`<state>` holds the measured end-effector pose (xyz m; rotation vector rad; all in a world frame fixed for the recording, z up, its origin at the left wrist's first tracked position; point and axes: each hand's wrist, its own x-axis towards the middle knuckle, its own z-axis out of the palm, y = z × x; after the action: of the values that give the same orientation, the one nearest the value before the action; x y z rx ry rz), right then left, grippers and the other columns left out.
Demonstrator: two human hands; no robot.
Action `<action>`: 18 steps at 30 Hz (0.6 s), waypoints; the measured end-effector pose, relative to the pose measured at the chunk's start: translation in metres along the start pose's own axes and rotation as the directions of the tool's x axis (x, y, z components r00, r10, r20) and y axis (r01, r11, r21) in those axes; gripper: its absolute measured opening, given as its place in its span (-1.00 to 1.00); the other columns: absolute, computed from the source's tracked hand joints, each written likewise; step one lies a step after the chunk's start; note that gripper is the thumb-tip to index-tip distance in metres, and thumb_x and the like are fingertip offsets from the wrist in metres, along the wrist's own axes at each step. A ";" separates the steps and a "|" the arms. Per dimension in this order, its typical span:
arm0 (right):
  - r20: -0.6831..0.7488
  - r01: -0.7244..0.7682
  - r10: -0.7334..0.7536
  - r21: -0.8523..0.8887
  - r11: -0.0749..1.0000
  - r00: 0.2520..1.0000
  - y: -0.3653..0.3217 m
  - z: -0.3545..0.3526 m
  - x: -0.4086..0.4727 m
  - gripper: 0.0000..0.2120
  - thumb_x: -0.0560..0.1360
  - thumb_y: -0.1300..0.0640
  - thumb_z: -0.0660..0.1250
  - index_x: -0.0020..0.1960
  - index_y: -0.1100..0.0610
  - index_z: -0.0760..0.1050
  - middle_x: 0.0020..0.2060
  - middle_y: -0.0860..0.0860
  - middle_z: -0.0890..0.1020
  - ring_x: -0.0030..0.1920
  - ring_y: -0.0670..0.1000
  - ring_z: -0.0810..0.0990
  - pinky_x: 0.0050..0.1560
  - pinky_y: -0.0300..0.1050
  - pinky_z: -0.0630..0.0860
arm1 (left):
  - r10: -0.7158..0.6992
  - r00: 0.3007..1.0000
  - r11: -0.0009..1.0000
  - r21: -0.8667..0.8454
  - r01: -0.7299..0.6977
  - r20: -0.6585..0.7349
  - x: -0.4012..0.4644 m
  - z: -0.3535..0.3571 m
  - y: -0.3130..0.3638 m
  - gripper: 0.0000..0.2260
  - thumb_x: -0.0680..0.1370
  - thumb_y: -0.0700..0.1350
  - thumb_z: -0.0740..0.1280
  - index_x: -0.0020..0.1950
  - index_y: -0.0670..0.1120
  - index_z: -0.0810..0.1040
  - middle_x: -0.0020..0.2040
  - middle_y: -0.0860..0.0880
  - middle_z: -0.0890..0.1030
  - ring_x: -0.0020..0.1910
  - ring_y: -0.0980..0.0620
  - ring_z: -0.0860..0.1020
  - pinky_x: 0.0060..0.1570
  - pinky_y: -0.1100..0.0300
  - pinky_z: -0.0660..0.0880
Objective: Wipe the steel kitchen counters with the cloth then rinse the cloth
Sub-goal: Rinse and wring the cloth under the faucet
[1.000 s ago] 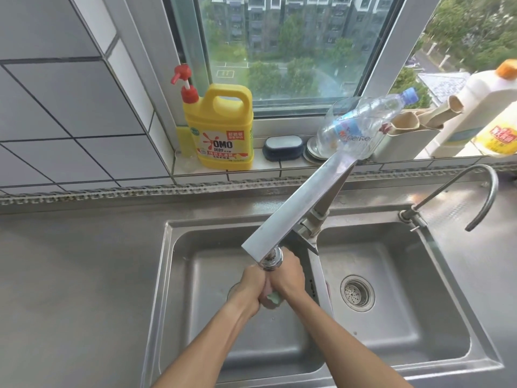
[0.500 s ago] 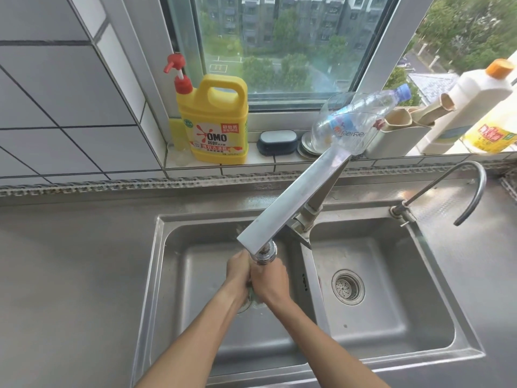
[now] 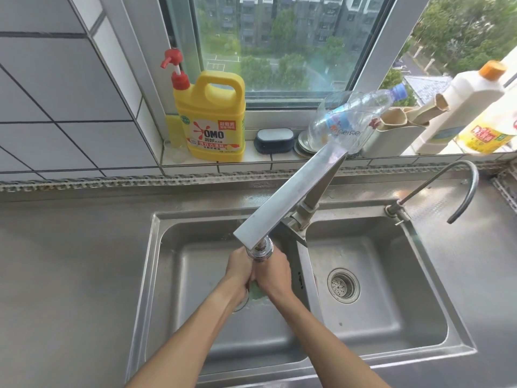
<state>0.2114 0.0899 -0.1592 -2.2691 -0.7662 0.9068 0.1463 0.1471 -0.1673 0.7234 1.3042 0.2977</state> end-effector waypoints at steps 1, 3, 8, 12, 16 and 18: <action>-0.019 -0.006 0.007 0.012 1.000 1.000 0.001 -0.007 0.006 -0.83 0.55 -0.01 0.23 -0.11 0.07 0.47 -0.09 0.09 0.70 -0.06 0.24 0.63 -0.13 0.03 0.51 | -0.005 0.999 0.998 0.069 0.003 0.033 -0.002 0.003 -0.003 -0.68 0.60 -0.14 0.29 -0.37 -0.05 0.45 -0.51 -0.04 0.47 -0.54 0.04 0.42 -0.50 0.31 0.34; -0.023 0.013 -0.012 0.051 0.999 1.000 0.002 -0.015 0.009 -0.77 0.58 -0.06 0.23 -0.03 0.10 0.49 -0.08 0.05 0.70 -0.05 0.20 0.63 -0.05 0.09 0.57 | -0.018 1.000 0.995 0.104 0.016 0.025 -0.003 0.003 -0.007 -0.69 0.62 -0.13 0.28 -0.34 -0.07 0.45 -0.51 -0.07 0.45 -0.56 0.03 0.42 -0.53 0.32 0.36; 0.071 0.114 -0.131 0.202 0.973 0.989 0.004 -0.010 -0.007 -0.83 0.48 -0.02 0.28 -0.21 0.05 0.50 -0.33 -0.04 0.68 -0.25 0.04 0.65 -0.14 0.17 0.62 | -0.049 0.990 0.989 -0.132 0.067 0.135 -0.006 -0.016 -0.015 -0.63 0.62 0.13 0.34 -0.30 -0.03 0.62 -0.31 -0.10 0.59 -0.39 -0.02 0.57 -0.37 0.19 0.43; 0.339 0.267 -0.283 0.094 0.959 0.897 0.010 -0.017 -0.024 -0.79 0.43 -0.16 0.34 -0.16 -0.02 0.51 -0.33 0.00 0.63 -0.34 -0.08 0.55 -0.19 0.03 0.57 | -0.071 0.942 0.949 -0.270 0.165 0.327 -0.010 -0.032 -0.021 -0.58 0.58 0.37 0.27 -0.02 0.10 0.76 -0.21 0.07 0.72 -0.24 0.12 0.70 -0.27 0.21 0.59; 0.290 0.375 -0.354 -0.019 0.927 0.889 0.015 -0.051 -0.023 -0.85 0.52 -0.15 0.41 -0.06 -0.11 0.50 -0.20 0.02 0.65 -0.16 0.03 0.62 -0.06 0.03 0.57 | -0.118 0.914 0.967 -0.166 0.195 0.387 -0.020 -0.038 -0.023 -0.70 0.60 0.12 0.32 0.03 -0.06 0.71 -0.25 -0.08 0.71 -0.37 -0.07 0.68 -0.34 0.09 0.62; 0.142 0.407 -0.389 -0.131 0.904 0.910 0.019 -0.069 -0.013 -0.88 0.55 -0.01 0.45 -0.01 0.01 0.57 -0.20 0.02 0.63 -0.15 0.04 0.60 -0.05 0.03 0.55 | -0.135 0.931 0.961 -0.183 0.206 0.339 -0.022 -0.037 -0.023 -0.80 0.61 -0.04 0.30 0.17 -0.09 0.56 -0.19 -0.12 0.68 -0.35 -0.10 0.68 -0.31 0.05 0.65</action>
<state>0.2599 0.0478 -0.1253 -2.0860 -1.3393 0.8033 0.1011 0.1289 -0.1678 0.4473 0.9948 0.1661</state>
